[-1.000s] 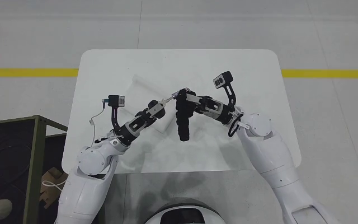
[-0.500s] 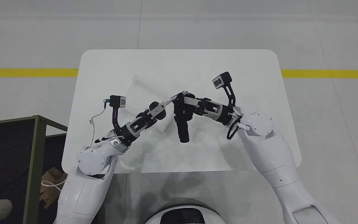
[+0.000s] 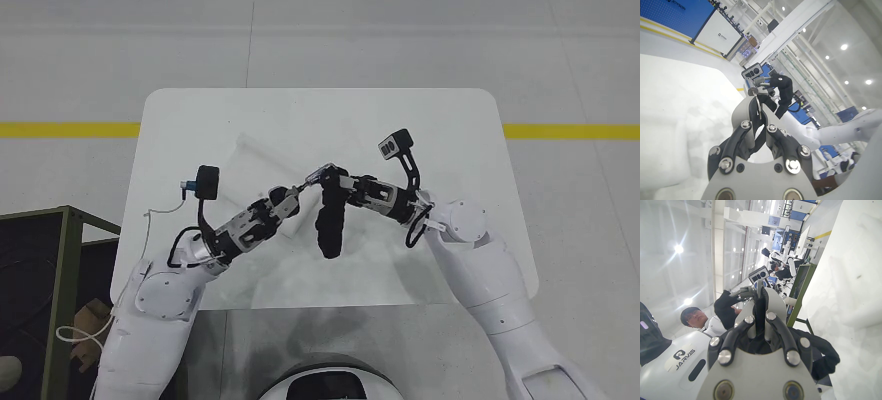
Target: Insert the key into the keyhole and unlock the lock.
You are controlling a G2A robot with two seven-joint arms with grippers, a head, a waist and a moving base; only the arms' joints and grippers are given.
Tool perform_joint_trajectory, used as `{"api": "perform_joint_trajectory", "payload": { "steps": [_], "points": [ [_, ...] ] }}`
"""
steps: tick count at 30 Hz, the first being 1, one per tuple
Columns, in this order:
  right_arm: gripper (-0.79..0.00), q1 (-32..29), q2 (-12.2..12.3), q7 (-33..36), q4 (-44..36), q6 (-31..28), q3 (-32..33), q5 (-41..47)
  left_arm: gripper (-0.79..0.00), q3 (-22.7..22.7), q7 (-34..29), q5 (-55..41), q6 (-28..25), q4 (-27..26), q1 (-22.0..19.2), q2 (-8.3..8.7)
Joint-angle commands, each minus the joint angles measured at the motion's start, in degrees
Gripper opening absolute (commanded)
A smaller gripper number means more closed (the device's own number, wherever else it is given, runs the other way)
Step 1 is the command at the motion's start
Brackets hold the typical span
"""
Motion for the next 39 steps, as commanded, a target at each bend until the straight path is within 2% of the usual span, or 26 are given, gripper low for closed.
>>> {"api": "perform_joint_trajectory", "payload": {
  "steps": [1,14,19,26,39],
  "points": [
    [-0.785,-0.03,0.01,-0.08,-0.06,0.27,0.10,0.18,-0.785,0.21,2.54,6.12,-1.26,-0.40,0.30,-0.06],
    [-0.785,-0.07,-0.01,-0.38,-0.06,0.44,0.16,0.35,-0.785,0.38,4.22,9.55,-1.07,-0.97,0.71,-0.10],
    [-0.785,-1.83,0.16,-2.41,-2.34,1.12,0.47,-1.16,-0.785,-0.65,7.48,26.94,-3.19,-5.61,0.80,0.16],
    [-0.785,-2.11,0.31,-2.68,-2.65,1.57,0.75,-1.61,-0.785,0.39,18.63,47.38,-2.01,-8.46,3.24,0.16],
    [-0.785,-2.20,0.53,-3.80,-2.97,1.24,0.58,-3.32,-0.785,3.41,36.70,82.27,8.99,-12.08,7.73,0.85]
  ]
}}
